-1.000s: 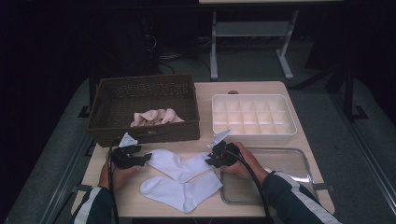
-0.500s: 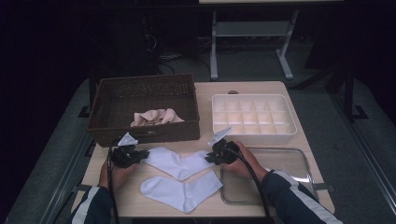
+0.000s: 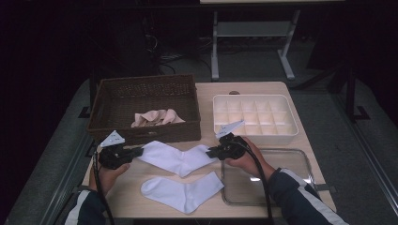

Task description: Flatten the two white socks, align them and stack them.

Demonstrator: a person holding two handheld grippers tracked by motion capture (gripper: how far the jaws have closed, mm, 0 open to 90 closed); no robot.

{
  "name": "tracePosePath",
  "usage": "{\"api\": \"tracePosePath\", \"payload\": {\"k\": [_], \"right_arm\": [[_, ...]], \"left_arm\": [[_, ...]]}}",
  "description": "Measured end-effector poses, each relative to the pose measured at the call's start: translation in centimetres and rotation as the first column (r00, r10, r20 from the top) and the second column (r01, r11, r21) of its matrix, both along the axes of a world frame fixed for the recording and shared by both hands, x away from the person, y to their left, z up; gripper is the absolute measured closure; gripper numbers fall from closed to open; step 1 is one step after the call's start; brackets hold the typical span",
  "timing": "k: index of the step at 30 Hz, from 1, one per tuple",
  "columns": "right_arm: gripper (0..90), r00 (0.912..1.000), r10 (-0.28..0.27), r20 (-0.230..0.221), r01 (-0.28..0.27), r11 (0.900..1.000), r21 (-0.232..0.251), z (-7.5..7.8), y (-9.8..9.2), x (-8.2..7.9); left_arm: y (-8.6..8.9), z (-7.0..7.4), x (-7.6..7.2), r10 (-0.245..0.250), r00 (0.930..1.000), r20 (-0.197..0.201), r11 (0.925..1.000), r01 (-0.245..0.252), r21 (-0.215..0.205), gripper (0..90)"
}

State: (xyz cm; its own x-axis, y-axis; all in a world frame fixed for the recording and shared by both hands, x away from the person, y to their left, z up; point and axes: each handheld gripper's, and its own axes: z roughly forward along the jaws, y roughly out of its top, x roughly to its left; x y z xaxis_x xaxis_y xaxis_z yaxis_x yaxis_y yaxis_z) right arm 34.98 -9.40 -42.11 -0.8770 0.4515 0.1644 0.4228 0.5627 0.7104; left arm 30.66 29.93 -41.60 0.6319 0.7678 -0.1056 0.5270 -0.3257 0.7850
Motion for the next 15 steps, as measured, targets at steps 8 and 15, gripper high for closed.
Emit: {"api": "tracePosePath", "payload": {"k": [8,15], "right_arm": [[81.2,0.9998,0.009,-0.016,-0.01,1.0,-0.005,1.5,-0.7,-2.2],[81.2,0.9981,0.032,-0.053,-0.031,0.999,0.01,2.0,-1.6,-4.0]], "left_arm": [[-0.2,1.3,-2.6,-0.02,0.9998,0.008,0.9995,0.021,-0.026,86.8],[-0.7,2.0,-5.0,-0.049,0.9988,-0.009,0.9975,0.048,-0.052,86.8]]}}
